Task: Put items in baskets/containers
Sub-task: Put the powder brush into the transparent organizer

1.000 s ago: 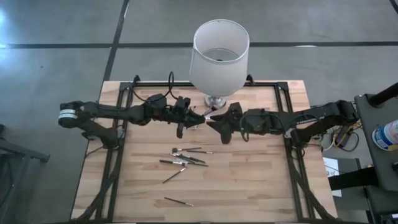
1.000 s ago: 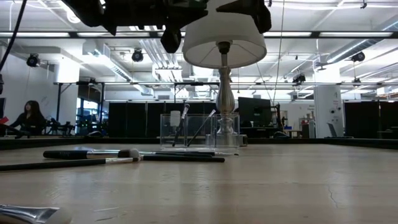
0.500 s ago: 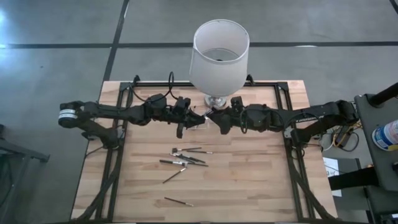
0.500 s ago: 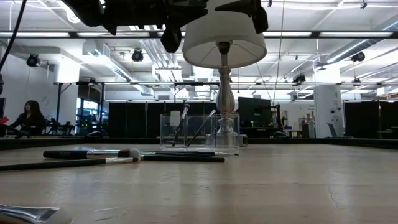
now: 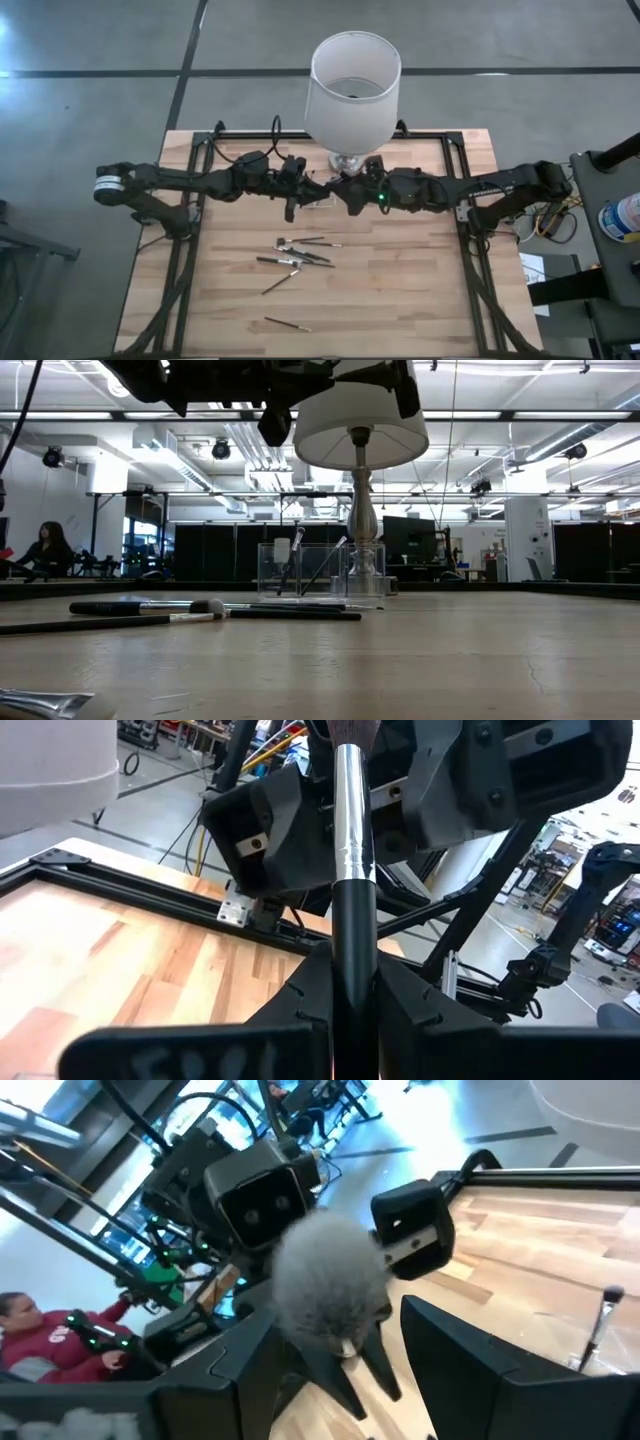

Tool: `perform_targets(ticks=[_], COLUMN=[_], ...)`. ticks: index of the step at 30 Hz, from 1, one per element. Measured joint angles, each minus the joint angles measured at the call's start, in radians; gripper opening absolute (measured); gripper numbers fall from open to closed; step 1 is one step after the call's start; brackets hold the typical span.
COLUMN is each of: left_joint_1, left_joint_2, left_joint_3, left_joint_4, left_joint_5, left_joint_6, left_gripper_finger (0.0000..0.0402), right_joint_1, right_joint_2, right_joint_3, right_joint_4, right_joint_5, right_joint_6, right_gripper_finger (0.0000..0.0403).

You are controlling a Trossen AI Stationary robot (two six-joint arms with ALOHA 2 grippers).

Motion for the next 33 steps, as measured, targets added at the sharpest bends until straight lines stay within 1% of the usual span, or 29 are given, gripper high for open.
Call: perform_targets(ticks=[6, 12, 17, 26, 29, 33], left_joint_1=[0.000, 0.000, 0.000, 0.001, 0.001, 0.001], left_joint_2=[0.000, 0.000, 0.000, 0.000, 0.000, 0.000], left_joint_3=[0.000, 0.000, 0.000, 0.000, 0.000, 0.000], left_joint_4=[-0.006, -0.011, -0.010, -0.010, -0.010, -0.012], left_joint_5=[0.000, -0.010, -0.010, -0.027, -0.029, -0.032], left_joint_6=[0.000, 0.006, 0.008, 0.009, 0.009, 0.009], left_gripper_finger=[0.0037, 0.0037, 0.0037, 0.0037, 0.0037, 0.0037], right_joint_1=[0.000, 0.000, -0.001, -0.001, -0.001, -0.001], right_joint_2=[0.036, 0.009, -0.006, 0.000, 0.000, 0.000], right_joint_3=[0.027, 0.030, 0.030, 0.030, 0.029, 0.029], right_joint_4=[-0.002, -0.030, -0.065, -0.065, -0.065, -0.078], right_joint_5=[0.001, 0.024, 0.031, 0.031, 0.030, 0.034], right_joint_6=[-0.014, -0.028, -0.009, -0.001, -0.006, -0.009], right_gripper_finger=[0.0164, 0.0134, 0.0128, 0.0122, 0.0099, 0.0051])
